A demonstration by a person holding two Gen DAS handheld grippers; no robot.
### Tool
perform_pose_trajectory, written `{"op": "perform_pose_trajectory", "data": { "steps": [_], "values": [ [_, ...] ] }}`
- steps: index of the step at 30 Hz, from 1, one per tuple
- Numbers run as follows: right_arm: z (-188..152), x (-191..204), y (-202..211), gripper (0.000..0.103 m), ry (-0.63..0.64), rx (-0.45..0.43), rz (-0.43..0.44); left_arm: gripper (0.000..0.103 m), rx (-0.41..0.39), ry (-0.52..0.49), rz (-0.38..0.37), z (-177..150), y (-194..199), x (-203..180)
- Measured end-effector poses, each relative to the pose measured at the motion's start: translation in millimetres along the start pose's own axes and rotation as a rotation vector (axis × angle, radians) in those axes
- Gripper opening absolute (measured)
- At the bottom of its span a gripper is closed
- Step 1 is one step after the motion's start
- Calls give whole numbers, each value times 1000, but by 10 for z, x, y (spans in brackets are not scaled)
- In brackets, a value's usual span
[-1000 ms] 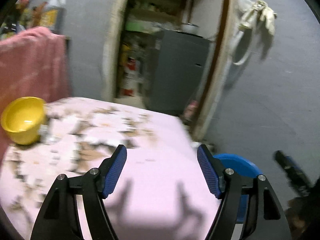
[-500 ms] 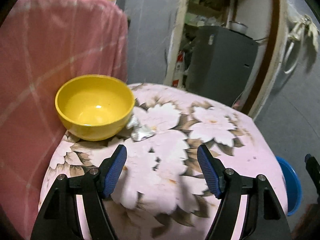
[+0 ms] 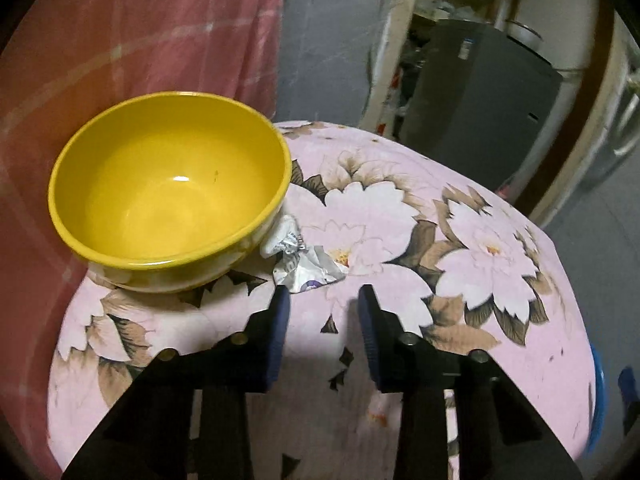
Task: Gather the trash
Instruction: 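Bring the left tool back to the silver foil scrap by the yellow bowl, then grasp the silver foil scrap with the left gripper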
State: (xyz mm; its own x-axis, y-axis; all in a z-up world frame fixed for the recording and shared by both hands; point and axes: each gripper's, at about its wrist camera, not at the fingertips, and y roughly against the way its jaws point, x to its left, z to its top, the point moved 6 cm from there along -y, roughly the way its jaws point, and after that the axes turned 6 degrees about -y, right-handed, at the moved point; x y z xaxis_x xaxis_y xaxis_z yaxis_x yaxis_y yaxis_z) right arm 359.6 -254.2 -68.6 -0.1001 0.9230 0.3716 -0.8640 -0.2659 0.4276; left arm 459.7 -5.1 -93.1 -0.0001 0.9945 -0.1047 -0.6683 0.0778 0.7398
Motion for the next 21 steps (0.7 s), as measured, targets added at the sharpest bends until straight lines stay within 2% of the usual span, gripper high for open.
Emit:
{"op": "perform_pose_trajectory", "data": {
  "steps": [4,6,13,15,17,18,20,21],
  "values": [
    [-8,-48,16,103,-16,4,-3,5,19,42,36,4,-49,33],
    [-12,-63,38,103,-18,6,-4,1,10,54,45,6,-47,68],
    [4,-112,183,103,-24,-6,-14,0,-51,30,31,8,120,72],
    [14,-115,222,103,-24,-11,-16,0,-48,17,-2,-16,147,61],
    [28,-109,248,103,-19,-18,-16,0,-41,2,33,-50,134,53],
    [35,-109,252,103,-19,-20,-15,1,-36,4,46,-60,127,64],
    [43,-112,243,103,-27,-23,-5,13,-13,8,67,-62,84,79],
    [43,-109,235,103,-31,-22,0,28,-4,14,83,-57,58,65]
  ]
}}
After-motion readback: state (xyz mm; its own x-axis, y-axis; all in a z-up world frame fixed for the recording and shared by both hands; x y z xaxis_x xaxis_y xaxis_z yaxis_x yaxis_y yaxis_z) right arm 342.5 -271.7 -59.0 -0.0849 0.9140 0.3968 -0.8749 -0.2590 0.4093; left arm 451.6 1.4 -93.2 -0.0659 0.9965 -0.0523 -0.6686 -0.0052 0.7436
